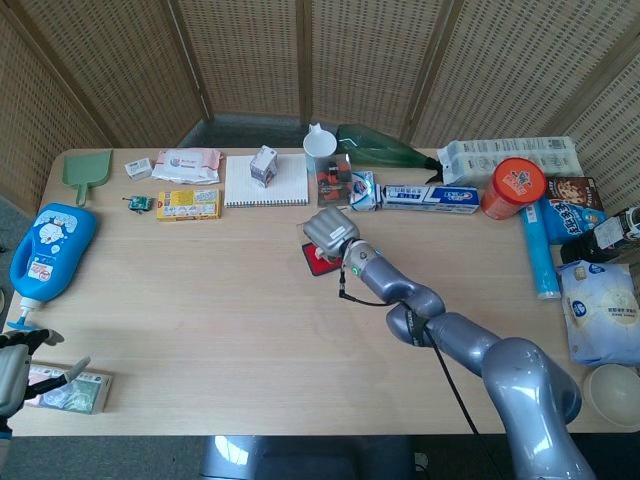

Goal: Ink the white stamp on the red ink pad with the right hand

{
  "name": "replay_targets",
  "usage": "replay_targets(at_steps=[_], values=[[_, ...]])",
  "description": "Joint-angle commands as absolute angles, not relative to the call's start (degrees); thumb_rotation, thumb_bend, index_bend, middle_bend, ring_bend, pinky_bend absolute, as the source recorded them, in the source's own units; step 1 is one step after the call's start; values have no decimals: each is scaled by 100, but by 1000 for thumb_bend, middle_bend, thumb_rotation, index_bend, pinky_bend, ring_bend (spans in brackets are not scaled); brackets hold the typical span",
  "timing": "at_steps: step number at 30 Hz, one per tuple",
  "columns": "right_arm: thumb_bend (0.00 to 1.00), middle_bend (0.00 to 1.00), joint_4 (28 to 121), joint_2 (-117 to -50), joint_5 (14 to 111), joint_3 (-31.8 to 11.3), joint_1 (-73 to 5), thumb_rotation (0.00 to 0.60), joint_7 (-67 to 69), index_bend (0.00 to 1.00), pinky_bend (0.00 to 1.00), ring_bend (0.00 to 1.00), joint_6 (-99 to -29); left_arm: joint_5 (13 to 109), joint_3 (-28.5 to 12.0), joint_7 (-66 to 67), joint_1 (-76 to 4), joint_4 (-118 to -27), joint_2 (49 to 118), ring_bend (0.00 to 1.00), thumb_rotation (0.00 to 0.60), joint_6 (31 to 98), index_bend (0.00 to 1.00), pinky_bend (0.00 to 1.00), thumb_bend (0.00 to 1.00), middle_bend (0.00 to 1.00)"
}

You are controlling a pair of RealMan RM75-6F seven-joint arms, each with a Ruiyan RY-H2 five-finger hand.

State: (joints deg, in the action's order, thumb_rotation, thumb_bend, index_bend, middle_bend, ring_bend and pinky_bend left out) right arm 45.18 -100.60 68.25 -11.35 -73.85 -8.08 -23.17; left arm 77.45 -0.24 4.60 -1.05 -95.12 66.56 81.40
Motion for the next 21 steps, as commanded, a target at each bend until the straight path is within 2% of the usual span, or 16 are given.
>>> replay_targets(at_steps=[1, 21], values=[[456, 1000, 4366, -10143, 6851, -1079, -7426, 600, -841, 702, 1000, 1000, -2231, 7739, -17, 449, -96, -9497, 6664, 300, 189, 8132, 369, 182, 116, 401], [456, 1000, 3957, -10400, 6921, -971, -7517, 600, -914, 709, 1000, 1000, -2017, 7765, -21, 401, -50, -9452, 6653, 297, 190, 8163, 370, 181, 117, 401]])
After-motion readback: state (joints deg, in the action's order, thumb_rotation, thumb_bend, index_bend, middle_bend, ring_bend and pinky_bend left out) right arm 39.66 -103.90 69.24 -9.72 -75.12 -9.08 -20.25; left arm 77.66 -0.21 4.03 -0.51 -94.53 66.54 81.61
